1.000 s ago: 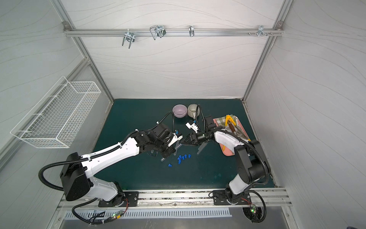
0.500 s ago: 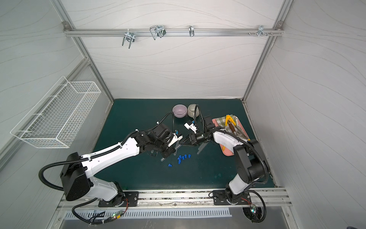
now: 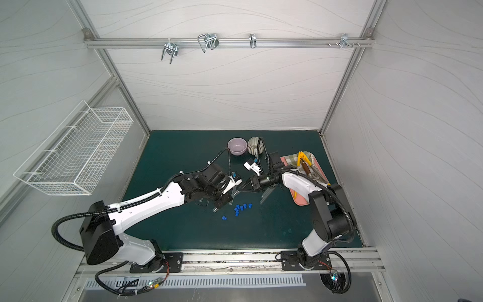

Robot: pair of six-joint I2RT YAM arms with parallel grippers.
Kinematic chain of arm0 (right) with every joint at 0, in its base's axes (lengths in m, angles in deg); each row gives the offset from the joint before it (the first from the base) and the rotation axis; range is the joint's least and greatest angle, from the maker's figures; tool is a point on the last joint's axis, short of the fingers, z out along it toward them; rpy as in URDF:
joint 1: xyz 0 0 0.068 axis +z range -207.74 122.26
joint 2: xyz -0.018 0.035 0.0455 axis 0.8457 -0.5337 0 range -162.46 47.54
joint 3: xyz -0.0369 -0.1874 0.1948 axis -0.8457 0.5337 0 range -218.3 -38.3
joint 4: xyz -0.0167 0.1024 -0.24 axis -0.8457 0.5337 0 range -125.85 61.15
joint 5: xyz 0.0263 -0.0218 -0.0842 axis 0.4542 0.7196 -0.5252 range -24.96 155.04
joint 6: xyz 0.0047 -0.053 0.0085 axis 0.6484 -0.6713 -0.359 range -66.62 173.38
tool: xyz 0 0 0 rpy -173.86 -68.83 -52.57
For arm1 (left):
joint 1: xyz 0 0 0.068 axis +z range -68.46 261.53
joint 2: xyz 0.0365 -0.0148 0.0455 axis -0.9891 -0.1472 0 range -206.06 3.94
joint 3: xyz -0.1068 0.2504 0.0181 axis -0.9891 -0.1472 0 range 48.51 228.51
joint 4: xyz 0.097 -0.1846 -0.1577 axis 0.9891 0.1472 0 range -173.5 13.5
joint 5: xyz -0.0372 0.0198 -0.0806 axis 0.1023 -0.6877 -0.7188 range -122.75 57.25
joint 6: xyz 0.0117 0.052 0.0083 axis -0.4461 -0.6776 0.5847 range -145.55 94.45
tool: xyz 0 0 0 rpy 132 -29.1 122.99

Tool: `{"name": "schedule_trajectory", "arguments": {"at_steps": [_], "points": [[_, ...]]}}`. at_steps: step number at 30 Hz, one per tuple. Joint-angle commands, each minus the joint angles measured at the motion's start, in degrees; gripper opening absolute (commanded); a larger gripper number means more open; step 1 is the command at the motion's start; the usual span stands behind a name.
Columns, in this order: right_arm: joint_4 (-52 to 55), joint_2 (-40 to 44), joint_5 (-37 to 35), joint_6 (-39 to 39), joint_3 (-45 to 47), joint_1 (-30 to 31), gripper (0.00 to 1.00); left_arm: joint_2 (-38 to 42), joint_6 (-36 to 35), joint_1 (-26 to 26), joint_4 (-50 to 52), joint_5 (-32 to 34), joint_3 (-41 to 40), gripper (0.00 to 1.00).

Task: Remove stoppers from test tubes
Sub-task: Open the stopper on the test tube.

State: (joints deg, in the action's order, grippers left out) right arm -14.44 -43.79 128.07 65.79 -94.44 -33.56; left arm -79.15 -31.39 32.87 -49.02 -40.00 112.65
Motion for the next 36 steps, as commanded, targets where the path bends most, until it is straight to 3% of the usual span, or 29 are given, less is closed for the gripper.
{"name": "schedule_trajectory", "arguments": {"at_steps": [1, 8, 13, 20, 31, 36], "points": [[5.4, 1.1, -3.4, -4.5, -0.9, -2.9, 0.04, -0.3, -1.0, 0.0, 0.5, 2.1, 0.1, 0.09], [4.4, 2.8, -0.6, -4.5, -0.8, -4.8, 0.04, -0.9, -1.3, 0.1, 1.1, 3.4, 0.2, 0.06], [7.8, 3.2, -7.2, -5.9, -1.9, -5.1, 0.03, -1.6, -1.5, 0.1, 1.2, 4.1, 0.4, 0.05], [-1.9, 6.7, 2.9, 0.1, 0.9, -6.5, 0.04, -1.8, -1.7, 0.1, 1.2, 5.0, 0.4, 0.05], [-4.6, 9.4, 3.7, 1.8, 1.6, -7.3, 0.04, -1.8, -1.9, 0.0, 1.2, 6.8, 0.1, 0.04], [3.3, 9.4, -3.0, -2.8, -1.1, -7.6, 0.04, -2.2, -2.0, 0.0, 1.3, 7.2, 0.2, 0.04]]}}
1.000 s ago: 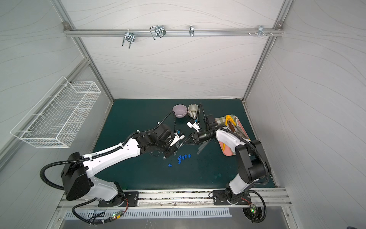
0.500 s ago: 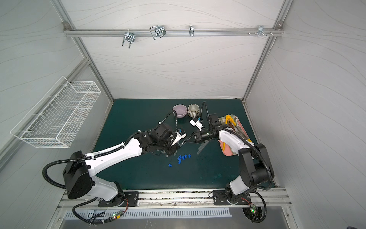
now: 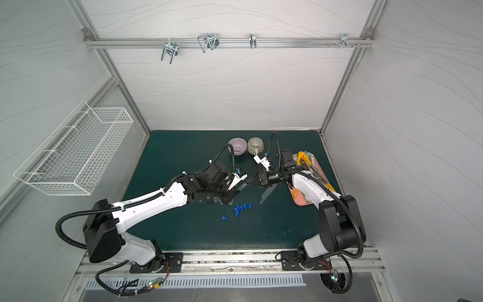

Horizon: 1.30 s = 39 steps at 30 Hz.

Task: Remove stoppers from test tubes
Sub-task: Open the stopper on the test tube, then place the stopper at the center of the board, then place the test tube at the center of the board.

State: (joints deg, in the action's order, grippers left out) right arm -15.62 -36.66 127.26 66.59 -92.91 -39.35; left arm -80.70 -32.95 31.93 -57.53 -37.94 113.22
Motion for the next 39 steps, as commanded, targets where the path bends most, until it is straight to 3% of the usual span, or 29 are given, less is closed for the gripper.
{"name": "schedule_trajectory", "arguments": {"at_steps": [1, 13, 21, 26, 32, 39], "points": [[6.3, 2.1, -3.5, -4.7, -3.2, -1.8, 0.04, -0.7, -0.5, 1.0, 9.8, 5.4, -0.3, 0.04], [14.8, 1.2, -15.0, -8.3, -6.9, -2.2, 0.04, -1.7, -0.7, 1.0, 10.5, 7.0, -0.3, 0.04], [12.4, 1.3, -10.9, -6.9, -6.8, -3.7, 0.04, -2.3, -0.6, 0.7, 10.7, 7.7, -0.4, 0.04], [15.2, -0.7, -15.0, -8.4, -6.2, -4.5, 0.04, -1.9, 1.5, 1.1, 10.1, 6.6, -0.3, 0.04], [15.9, -0.7, -20.6, -8.1, -3.0, -4.0, 0.05, -2.4, 9.9, 3.3, 8.6, 4.3, 1.9, 0.07], [16.0, -3.4, -28.9, -7.0, 0.1, 1.6, 0.05, -8.8, 24.2, 3.9, 7.6, 10.4, 7.0, 0.09]]}}
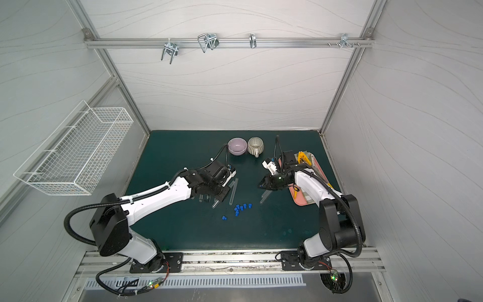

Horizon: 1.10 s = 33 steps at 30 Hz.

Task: Remove stoppers from test tubes
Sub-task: Place the test tube at the center of the board.

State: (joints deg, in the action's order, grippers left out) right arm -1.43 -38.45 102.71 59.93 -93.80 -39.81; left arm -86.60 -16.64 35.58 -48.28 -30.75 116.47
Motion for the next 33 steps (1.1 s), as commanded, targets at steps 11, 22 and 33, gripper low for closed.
{"name": "schedule_trajectory", "arguments": {"at_steps": [11, 22, 33], "points": [[2.9, -6.0, -12.2, 0.0, 0.7, 7.5, 0.06, -14.5, 13.4, 3.7, -2.9, 7.2, 10.8, 0.09], [3.2, -11.2, -14.6, -0.8, -0.3, 10.5, 0.08, -21.9, 14.7, 5.3, -4.6, 7.6, 13.5, 0.11], [2.6, -13.3, -14.4, -0.8, -0.6, 12.6, 0.09, -27.3, 15.7, 5.8, -3.7, 8.2, 16.0, 0.13]]}}
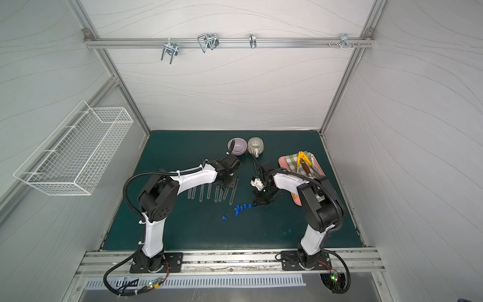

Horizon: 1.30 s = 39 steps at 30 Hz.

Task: Remove stoppers from test tubes
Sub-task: Place the test tube at the center of the board.

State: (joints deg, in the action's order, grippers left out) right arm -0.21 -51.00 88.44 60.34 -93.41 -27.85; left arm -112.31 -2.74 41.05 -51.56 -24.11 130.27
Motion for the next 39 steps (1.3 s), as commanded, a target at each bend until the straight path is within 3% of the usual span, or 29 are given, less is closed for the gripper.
{"name": "schedule_trajectory", "arguments": {"at_steps": [1, 10, 15, 20, 27, 39], "points": [[1.4, -0.8, -0.2, -1.2, -1.0, 0.7, 0.09, -2.0, 1.9, 0.4, -0.4, 1.6, 2.3, 0.14], [1.1, -0.2, 0.0, -0.9, -0.5, 0.8, 0.16, -3.0, 2.6, 0.5, -0.6, 1.6, 1.5, 0.21], [0.6, 0.2, 0.6, -0.7, -0.8, 0.7, 0.26, -2.2, 2.2, 0.5, 0.1, 1.6, 1.9, 0.25], [0.5, 1.1, 1.0, -0.4, -1.0, 0.6, 0.3, -1.4, 1.5, 0.6, 2.7, 1.8, 3.9, 0.29], [1.0, 5.2, 1.2, 0.1, -1.6, -0.2, 0.31, 2.9, 1.5, 0.5, 6.3, 2.6, 4.7, 0.49], [-1.8, 13.8, 10.0, 1.8, 0.3, -9.9, 0.33, 8.8, -1.4, -0.5, 10.0, 2.4, 6.7, 0.55]]}}
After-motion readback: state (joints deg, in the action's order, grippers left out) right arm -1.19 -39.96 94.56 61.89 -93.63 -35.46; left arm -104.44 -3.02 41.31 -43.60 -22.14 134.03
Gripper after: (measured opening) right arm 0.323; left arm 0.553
